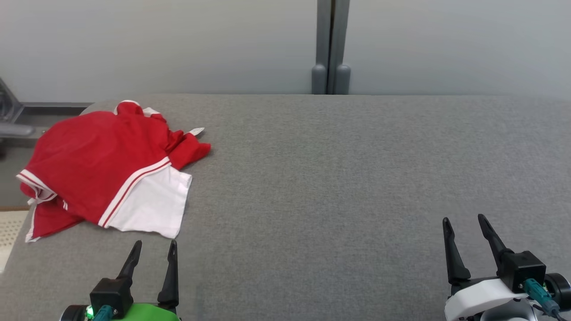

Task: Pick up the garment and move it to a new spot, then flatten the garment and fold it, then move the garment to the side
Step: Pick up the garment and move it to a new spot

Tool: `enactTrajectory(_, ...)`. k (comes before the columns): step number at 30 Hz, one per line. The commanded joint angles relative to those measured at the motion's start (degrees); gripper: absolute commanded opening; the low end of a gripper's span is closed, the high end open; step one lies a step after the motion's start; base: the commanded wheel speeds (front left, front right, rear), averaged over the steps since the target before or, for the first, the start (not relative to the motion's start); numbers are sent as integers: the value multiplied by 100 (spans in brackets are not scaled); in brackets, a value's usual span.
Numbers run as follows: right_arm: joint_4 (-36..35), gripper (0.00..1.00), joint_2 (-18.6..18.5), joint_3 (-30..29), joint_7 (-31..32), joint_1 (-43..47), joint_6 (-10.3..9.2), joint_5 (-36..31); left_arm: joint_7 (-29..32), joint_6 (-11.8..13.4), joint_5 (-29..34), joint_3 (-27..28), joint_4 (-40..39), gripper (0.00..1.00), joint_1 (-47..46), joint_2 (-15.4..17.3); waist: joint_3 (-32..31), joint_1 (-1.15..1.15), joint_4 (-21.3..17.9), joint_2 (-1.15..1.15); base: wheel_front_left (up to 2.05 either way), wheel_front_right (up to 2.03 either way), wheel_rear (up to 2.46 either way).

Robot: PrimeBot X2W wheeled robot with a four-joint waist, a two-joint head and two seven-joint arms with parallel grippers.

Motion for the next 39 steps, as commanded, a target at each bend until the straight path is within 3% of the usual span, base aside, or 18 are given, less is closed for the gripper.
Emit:
enactTrajectory(1, 22, 100, -18, 0, -19, 85, 0, 38, -2, -17, 4, 4, 36, 100, 19, 2, -43, 0, 427, 0, 0, 0, 0)
enactTrajectory(10, 120, 100, -17, 245, -18, -48, -1, 97, -2, -13, 49, 185, 132, 100, 189, 10, -145, 0, 1725, 0, 0, 0, 0)
enactTrajectory(16, 210, 100, -19, 492, -18, -184, -1, 119, -2, -15, -17, 274, 167, 100, 199, 20, -121, 0, 2019, 0, 0, 0, 0)
enactTrajectory(21, 198, 100, -23, 659, -18, -315, -1, 23, -3, -16, -339, 26, 308, 100, -139, 78, 135, 0, 1856, 0, 0, 0, 0)
enactTrajectory(25, 170, 100, -22, 751, -18, -664, -1, -208, 12, -17, -864, -333, 632, 100, -825, 321, 773, 0, 1566, 0, 0, 0, 0)
enactTrajectory(33, 54, 100, -26, 884, -18, -1761, -1, -887, 649, -16, -2398, -1221, 1348, 100, -3138, 1303, 2540, 0, 948, 0, 0, 0, 0)
enactTrajectory(39, 47, 100, -27, 970, -18, -2288, -1, -1151, 1130, -17, -3469, -2063, 1809, 100, -4430, 2055, 3329, 0, 703, 0, 0, 0, 0)
